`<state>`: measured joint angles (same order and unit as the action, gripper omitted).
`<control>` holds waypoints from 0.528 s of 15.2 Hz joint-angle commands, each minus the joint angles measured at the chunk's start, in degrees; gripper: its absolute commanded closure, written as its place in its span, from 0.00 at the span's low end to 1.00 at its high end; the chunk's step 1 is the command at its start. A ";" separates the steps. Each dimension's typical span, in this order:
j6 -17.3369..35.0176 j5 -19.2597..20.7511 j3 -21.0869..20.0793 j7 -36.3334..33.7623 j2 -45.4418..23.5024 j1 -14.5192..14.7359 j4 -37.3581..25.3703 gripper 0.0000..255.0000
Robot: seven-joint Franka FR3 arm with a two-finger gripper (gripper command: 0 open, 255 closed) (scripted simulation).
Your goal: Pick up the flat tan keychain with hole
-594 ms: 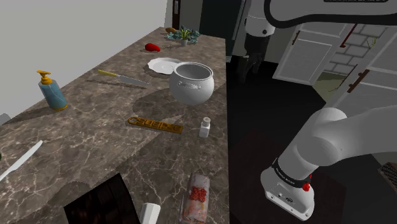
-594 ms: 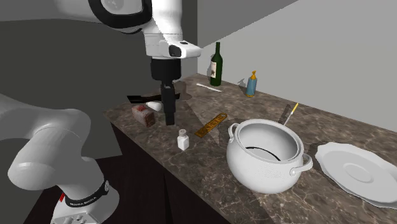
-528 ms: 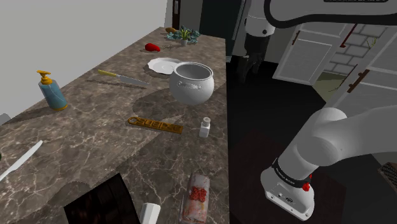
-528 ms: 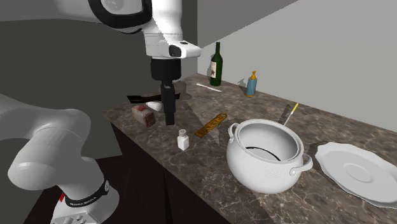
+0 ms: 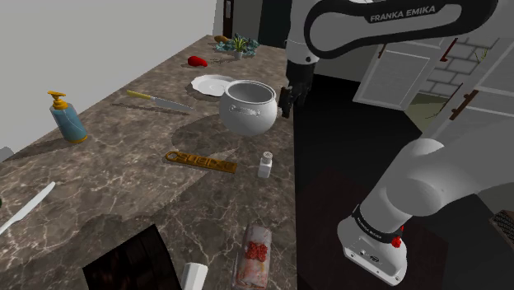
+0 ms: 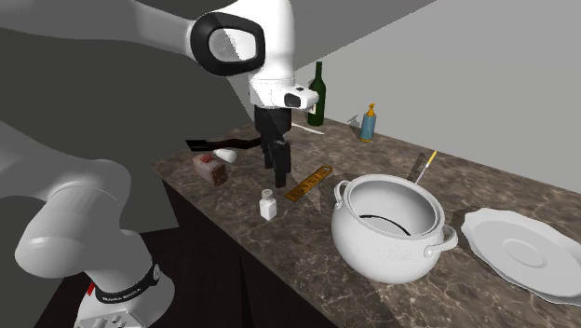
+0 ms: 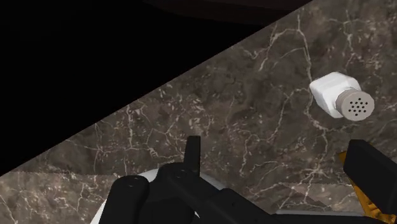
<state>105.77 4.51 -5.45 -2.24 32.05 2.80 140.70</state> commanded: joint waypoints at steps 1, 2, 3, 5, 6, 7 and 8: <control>3.04 -0.62 -0.84 0.04 -3.82 0.91 -1.03 0.00; 4.54 -0.83 -1.19 0.14 -5.66 1.30 -1.46 0.00; 5.99 -1.02 -1.55 0.25 -7.51 1.67 -1.96 0.00; 8.77 -1.32 -2.29 0.45 -11.27 2.39 -3.12 0.00; 10.10 -1.44 -2.67 0.55 -13.17 2.74 -3.79 0.00; 11.37 -1.52 -3.05 0.64 -15.08 3.08 -4.52 0.00; 12.59 -1.57 -3.44 0.73 -16.99 3.43 -5.30 0.00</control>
<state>116.71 3.11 -8.26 -1.29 17.33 5.72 136.13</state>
